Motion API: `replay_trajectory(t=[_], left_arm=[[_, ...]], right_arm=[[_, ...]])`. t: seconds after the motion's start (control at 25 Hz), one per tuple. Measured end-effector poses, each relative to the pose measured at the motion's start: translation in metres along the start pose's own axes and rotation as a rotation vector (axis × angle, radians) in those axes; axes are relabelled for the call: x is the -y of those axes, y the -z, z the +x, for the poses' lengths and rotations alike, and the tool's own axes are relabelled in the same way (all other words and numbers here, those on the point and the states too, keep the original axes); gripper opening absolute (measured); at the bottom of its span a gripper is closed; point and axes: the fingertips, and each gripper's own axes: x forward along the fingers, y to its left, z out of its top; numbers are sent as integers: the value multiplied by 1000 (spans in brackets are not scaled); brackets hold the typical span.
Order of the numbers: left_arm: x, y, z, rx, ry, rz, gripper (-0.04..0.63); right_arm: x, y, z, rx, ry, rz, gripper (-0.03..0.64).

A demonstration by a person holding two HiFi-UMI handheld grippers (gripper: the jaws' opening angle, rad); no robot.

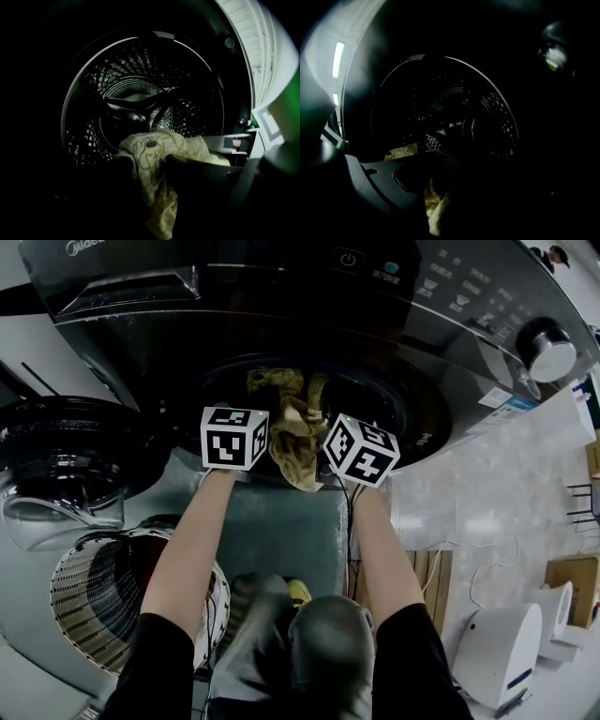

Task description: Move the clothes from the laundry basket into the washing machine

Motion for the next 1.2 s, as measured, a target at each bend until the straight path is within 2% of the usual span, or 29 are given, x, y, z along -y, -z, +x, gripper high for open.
replay_trajectory(t=[0.08,0.4,0.8,1.2], left_arm=[[0,0,1,0,4,-15,239],[2,1,3,-19,7,-21,302],[5,9,2,-68,-12,-46,308],[7,23,-7,-147,-55,-80,308]], right_arm=[[1,0,1,6,2,0,251],[1,0,3,12,-5,18,268],[-6,0,1,4,-12,-12,268],[-9,1,-11,-52,-32,23,267]])
